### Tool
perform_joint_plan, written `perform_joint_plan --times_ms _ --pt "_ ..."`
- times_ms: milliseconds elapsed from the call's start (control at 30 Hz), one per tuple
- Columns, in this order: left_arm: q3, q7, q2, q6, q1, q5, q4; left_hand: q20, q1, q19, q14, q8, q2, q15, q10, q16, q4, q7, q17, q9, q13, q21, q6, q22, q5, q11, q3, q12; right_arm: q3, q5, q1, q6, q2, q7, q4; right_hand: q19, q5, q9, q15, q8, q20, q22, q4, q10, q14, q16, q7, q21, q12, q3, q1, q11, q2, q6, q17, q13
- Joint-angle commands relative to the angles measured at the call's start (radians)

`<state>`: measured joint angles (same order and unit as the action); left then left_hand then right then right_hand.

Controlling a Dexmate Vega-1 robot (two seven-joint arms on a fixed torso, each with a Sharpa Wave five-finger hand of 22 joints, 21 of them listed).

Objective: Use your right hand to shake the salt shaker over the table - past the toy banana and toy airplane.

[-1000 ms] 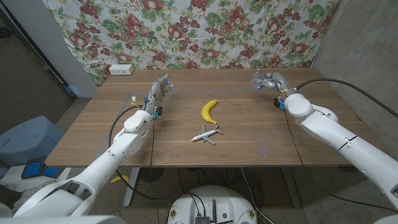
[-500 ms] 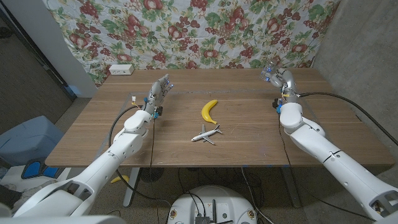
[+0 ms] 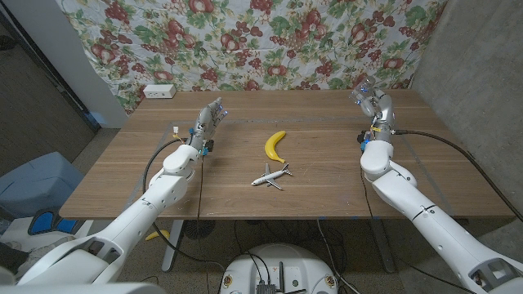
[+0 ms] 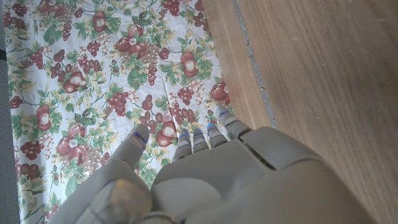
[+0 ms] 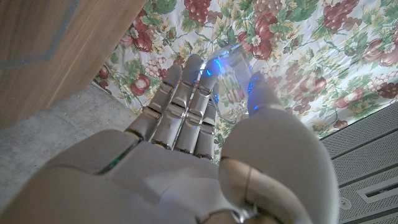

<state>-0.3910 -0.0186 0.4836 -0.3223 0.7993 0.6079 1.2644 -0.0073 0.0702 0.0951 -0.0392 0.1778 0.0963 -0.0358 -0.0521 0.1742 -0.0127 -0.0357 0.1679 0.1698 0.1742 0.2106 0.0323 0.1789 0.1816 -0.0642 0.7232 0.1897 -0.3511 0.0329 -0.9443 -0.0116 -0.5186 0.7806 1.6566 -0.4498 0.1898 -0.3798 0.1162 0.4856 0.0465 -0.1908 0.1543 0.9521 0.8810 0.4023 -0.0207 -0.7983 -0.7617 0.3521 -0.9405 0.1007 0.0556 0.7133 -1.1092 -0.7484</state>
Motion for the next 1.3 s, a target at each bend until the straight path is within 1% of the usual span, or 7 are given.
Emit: perform_joint_plan --times_ms 33,333,500,700,800,1067,1300 --pt "0.002 -0.002 0.001 0.0 0.0 0.001 -0.001 0.005 -0.006 0.005 0.0 0.003 0.065 -0.036 0.002 0.005 -0.006 -0.001 0.003 0.003 0.004 -0.003 0.006 0.004 0.004 -0.004 0.001 0.002 0.009 -0.002 -0.009 -0.03 -0.016 -0.046 0.026 0.007 0.005 -0.002 0.098 0.008 0.058 -0.001 -0.015 0.029 0.01 -0.007 0.054 -0.01 0.003 0.018 -0.086 0.051 0.091 0.247 -0.004 0.0" --pt "0.002 -0.005 0.001 -0.002 -0.001 0.002 -0.002 0.006 -0.006 0.006 -0.001 0.003 0.065 -0.036 0.002 0.004 -0.007 0.0 0.003 0.003 0.004 -0.003 0.006 0.004 0.004 -0.005 0.001 0.002 -0.007 0.024 0.01 -0.096 -0.104 -0.2 0.067 0.01 0.006 -0.003 0.099 0.007 0.059 0.0 -0.014 0.027 0.009 -0.012 0.056 -0.015 0.003 0.019 -0.086 0.05 0.092 0.245 -0.006 -0.004" --pt "0.003 -0.006 0.002 -0.003 -0.001 0.002 -0.002 0.006 -0.005 0.005 0.0 0.003 0.065 -0.036 0.001 0.004 -0.008 0.0 0.003 0.003 0.004 -0.003 0.006 0.004 0.004 -0.005 0.001 0.002 -0.024 0.053 0.038 -0.145 -0.166 -0.327 0.09 0.012 0.006 -0.002 0.098 0.006 0.058 0.0 -0.014 0.029 0.01 -0.014 0.054 -0.017 0.003 0.019 -0.086 0.048 0.091 0.245 -0.007 -0.004" --pt "0.003 -0.007 0.003 -0.002 -0.001 0.003 -0.002 0.006 -0.005 0.005 -0.001 0.003 0.065 -0.036 0.002 0.004 -0.008 -0.001 0.003 0.003 0.004 -0.003 0.006 0.004 0.004 -0.005 0.001 0.002 -0.037 0.079 0.058 -0.156 -0.202 -0.407 0.094 0.013 0.006 0.0 0.098 0.005 0.057 0.0 -0.013 0.034 0.011 -0.016 0.053 -0.021 0.005 0.02 -0.087 0.044 0.091 0.248 -0.01 0.0" --pt "0.003 -0.009 0.004 -0.003 -0.002 0.002 -0.003 0.006 -0.005 0.005 -0.001 0.002 0.065 -0.036 0.002 0.004 -0.008 -0.001 0.003 0.003 0.004 -0.003 0.006 0.004 0.004 -0.004 0.0 0.002 -0.051 0.093 0.079 -0.198 -0.239 -0.479 0.115 0.017 0.006 0.001 0.098 0.004 0.056 0.0 -0.012 0.034 0.01 -0.017 0.051 -0.022 0.005 0.019 -0.087 0.045 0.089 0.248 -0.011 -0.001" --pt "0.004 -0.011 0.004 -0.005 -0.003 0.003 -0.005 0.006 -0.005 0.005 -0.001 0.002 0.065 -0.036 0.002 0.004 -0.008 0.0 0.003 0.003 0.004 -0.003 0.005 0.004 0.004 -0.004 0.0 0.002 -0.078 0.11 0.116 -0.263 -0.287 -0.57 0.146 0.021 0.006 0.0 0.099 0.004 0.058 0.001 -0.011 0.03 0.011 -0.02 0.053 -0.026 0.004 0.02 -0.089 0.045 0.088 0.249 -0.015 -0.008" --pt "0.004 -0.011 0.003 -0.004 -0.004 0.004 -0.006 0.006 -0.005 0.005 -0.001 0.003 0.065 -0.036 0.002 0.004 -0.008 0.0 0.003 0.003 0.004 -0.003 0.006 0.004 0.004 -0.005 0.0 0.002 -0.094 0.117 0.136 -0.293 -0.311 -0.612 0.159 0.027 0.007 -0.002 0.099 0.005 0.06 0.001 -0.01 0.029 0.011 -0.022 0.054 -0.028 0.005 0.02 -0.09 0.048 0.088 0.25 -0.017 -0.01"
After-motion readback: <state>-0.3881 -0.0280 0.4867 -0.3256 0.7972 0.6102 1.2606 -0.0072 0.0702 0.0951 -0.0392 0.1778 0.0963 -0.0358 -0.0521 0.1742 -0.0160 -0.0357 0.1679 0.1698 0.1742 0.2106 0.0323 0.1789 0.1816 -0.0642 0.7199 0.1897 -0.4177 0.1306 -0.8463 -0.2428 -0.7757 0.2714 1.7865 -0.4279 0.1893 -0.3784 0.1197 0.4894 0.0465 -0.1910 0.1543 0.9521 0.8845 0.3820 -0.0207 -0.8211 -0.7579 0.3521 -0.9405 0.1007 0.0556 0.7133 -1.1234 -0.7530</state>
